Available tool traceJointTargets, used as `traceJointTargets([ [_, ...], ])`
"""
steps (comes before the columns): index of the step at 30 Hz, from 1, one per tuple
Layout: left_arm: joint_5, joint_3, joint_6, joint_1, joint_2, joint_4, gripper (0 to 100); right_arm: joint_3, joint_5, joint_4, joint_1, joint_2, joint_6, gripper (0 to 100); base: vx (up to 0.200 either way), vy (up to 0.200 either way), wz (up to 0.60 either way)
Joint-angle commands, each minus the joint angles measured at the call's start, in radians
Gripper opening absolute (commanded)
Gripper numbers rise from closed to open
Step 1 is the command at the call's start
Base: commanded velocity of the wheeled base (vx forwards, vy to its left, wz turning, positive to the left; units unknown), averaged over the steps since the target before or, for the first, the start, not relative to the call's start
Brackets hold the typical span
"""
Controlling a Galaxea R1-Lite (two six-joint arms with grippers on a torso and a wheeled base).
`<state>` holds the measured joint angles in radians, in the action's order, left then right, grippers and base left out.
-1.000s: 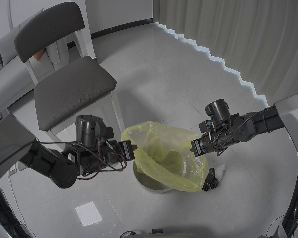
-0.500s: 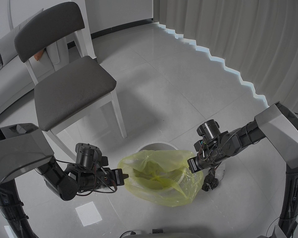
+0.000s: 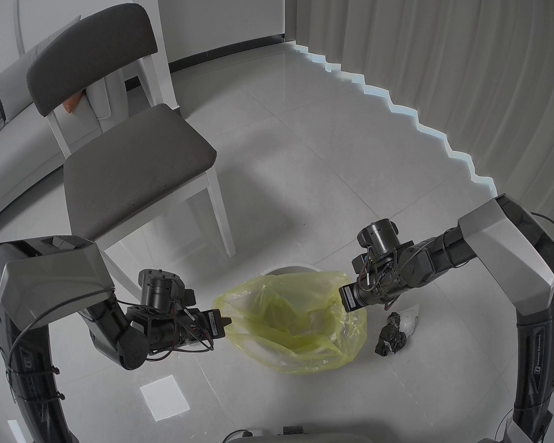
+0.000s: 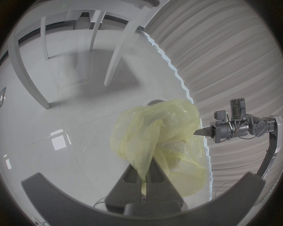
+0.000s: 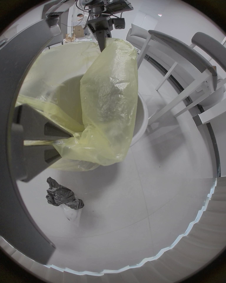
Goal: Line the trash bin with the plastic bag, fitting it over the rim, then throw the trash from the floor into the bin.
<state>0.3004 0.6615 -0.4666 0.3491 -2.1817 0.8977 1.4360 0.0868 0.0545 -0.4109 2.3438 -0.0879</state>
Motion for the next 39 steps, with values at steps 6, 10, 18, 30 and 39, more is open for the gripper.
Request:
traceJointTargets([
  [6, 0.0, -0.034, -0.001, -0.027, -0.043, 0.07, 0, 0.032, -0.001, 0.01, 0.003, 0.037, 0.002, 0, 0.0, 0.0, 0.0],
  [10, 0.003, -0.065, -0.003, -0.019, -0.044, 0.118, 0, -0.02, -0.007, 0.007, 0.004, 0.017, 0.017, 100, 0.0, 0.0, 0.0],
  [18, -0.001, -0.102, -0.009, -0.004, -0.063, 0.213, 0, -0.111, -0.035, 0.007, 0.007, -0.178, 0.066, 100, 0.0, 0.0, 0.0],
  [30, -0.02, -0.141, -0.004, 0.019, -0.105, 0.303, 100, 0.032, 0.004, -0.064, -0.074, -0.067, 0.194, 100, 0.0, 0.0, 0.0],
  [39, -0.029, -0.189, -0.003, 0.011, -0.024, 0.303, 100, 0.15, 0.099, -0.068, -0.063, 0.046, 0.295, 100, 0.0, 0.0, 0.0],
])
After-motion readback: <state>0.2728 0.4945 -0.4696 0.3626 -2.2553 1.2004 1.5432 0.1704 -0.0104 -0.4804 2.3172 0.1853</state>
